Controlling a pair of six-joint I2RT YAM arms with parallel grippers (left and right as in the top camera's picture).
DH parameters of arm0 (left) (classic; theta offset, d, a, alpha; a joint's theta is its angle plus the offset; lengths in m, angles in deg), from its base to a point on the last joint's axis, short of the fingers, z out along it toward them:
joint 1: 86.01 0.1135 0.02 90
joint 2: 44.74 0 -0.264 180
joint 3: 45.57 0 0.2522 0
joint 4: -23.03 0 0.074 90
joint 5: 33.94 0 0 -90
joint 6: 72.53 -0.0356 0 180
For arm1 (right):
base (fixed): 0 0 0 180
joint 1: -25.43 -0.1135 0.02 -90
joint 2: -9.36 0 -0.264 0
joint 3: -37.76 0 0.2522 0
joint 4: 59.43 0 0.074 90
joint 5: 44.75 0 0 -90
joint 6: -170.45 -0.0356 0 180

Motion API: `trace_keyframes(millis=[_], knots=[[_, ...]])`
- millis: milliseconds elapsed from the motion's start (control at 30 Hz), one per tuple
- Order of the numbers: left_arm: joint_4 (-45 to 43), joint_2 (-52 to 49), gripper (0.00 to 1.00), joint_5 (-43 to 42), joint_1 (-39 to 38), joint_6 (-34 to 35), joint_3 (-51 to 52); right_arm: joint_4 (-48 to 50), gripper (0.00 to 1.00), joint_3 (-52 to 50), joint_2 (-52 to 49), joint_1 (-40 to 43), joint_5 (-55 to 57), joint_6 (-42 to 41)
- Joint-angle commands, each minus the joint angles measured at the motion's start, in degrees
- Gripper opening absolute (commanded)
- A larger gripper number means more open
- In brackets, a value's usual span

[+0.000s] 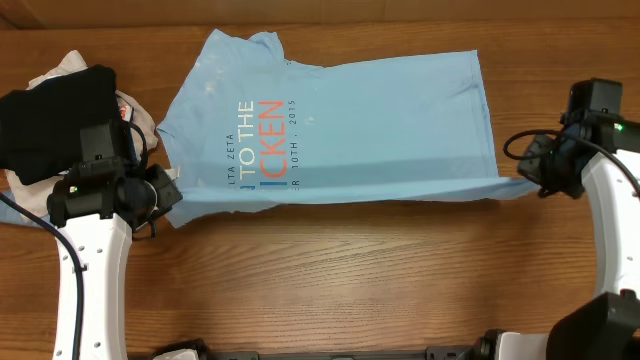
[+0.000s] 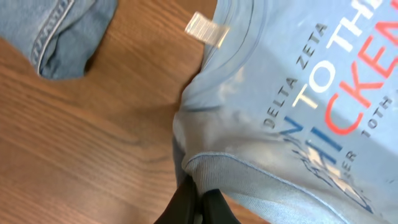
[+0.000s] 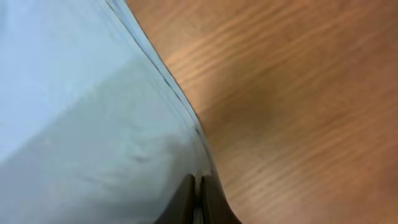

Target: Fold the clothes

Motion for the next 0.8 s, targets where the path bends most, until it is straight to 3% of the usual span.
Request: trace_keyframes(millis=[0,767], knots=[[-1.6,-1.6,0.04,1.2,0.2,1.4,0.2,2.9,0.04,0.0,-2.4,-0.9,-1.6,1.5],[-18.6,-18.0,0.04,1.1,0.2,1.4,0.2,19.8,0.05,0.0,-15.2,-5.9,-2.0,2.5]])
